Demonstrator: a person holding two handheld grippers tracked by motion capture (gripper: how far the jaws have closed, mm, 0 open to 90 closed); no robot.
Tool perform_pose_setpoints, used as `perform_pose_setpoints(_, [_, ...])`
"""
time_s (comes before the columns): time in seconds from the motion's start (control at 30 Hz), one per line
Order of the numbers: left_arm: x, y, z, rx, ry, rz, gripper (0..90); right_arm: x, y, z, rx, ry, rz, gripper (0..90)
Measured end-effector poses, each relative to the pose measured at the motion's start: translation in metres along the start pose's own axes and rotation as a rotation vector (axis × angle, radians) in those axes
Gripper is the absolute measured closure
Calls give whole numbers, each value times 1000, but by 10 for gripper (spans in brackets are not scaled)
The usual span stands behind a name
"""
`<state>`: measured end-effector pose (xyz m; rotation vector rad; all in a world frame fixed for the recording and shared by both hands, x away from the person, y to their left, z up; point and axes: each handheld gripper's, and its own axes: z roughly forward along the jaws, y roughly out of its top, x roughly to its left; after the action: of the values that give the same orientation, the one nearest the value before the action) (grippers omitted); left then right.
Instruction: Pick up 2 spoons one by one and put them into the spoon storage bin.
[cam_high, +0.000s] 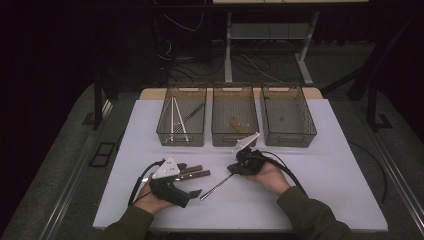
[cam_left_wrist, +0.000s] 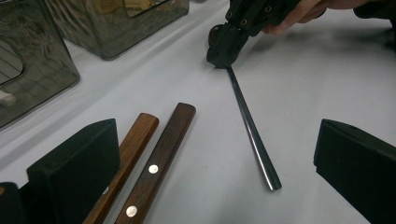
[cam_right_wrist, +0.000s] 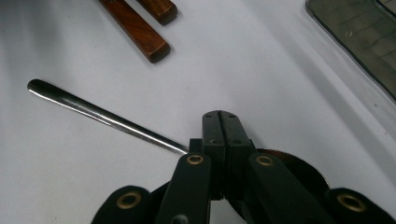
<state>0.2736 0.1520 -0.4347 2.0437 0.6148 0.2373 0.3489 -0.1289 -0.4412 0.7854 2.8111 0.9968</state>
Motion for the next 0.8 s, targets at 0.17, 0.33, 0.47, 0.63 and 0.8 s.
perform_pose_setpoints(0.17, [0,0,0,0,0,0,0,2,0,0,5,4,-1,900])
perform_pose_setpoints(0.33, [0,0,0,2,-1,1,0,3,-1,-2,14,-12,-18,900])
perform_pose_setpoints(0.47, [0,0,0,3,0,2,0,4,-2,-3,28,-12,-29,900])
perform_pose_setpoints(0.63, [0,0,0,5,-1,2,0,7,-4,-6,39,-6,-27,900])
perform_pose_setpoints(0.8, [0,0,0,2,-1,2,0,9,-8,-10,53,-9,-34,900])
